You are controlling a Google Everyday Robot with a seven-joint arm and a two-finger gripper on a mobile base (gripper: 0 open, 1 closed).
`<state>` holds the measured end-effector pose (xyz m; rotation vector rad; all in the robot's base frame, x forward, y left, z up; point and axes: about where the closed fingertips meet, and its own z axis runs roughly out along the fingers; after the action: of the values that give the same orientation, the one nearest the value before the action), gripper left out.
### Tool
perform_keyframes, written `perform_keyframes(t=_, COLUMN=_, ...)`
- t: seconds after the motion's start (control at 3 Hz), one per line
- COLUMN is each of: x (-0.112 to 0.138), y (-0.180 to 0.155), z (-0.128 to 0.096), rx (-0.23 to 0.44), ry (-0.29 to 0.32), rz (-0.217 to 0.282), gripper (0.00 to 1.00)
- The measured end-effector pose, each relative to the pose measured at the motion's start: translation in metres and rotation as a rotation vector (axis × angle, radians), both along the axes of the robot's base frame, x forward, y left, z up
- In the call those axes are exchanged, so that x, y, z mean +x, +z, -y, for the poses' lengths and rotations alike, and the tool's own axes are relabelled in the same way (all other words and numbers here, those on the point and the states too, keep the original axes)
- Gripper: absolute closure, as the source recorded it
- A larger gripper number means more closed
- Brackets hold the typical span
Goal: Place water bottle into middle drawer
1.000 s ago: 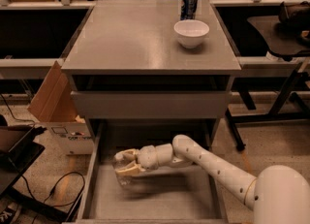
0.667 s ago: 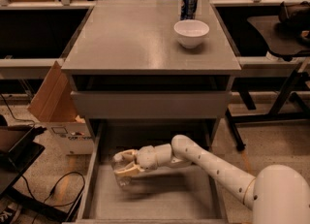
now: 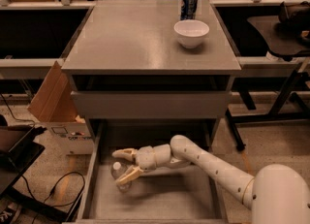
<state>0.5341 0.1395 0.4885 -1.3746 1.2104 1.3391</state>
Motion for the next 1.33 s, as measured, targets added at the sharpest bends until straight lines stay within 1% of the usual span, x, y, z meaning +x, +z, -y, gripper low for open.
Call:
perform_keyframes(t=0.33, x=-0.001, y=0.000, z=-0.001, rx=0.001, ry=0.002, rz=-0.001, gripper=0.00)
perform_keyframes(t=0.67, x=-0.001, y=0.001, z=-0.001, rx=0.000, ry=0.001, rz=0.002, gripper=0.00)
perform_keyframes(t=1.0, x=0.000, y=0.015, z=0.001, rx=-0.015, ry=-0.020, rz=0.021, gripper=0.00)
perform_keyframes(t=1.33, x=-0.008, y=0.062, z=0.023, rx=-0.083, ry=-0.034, rz=0.061, gripper=0.00)
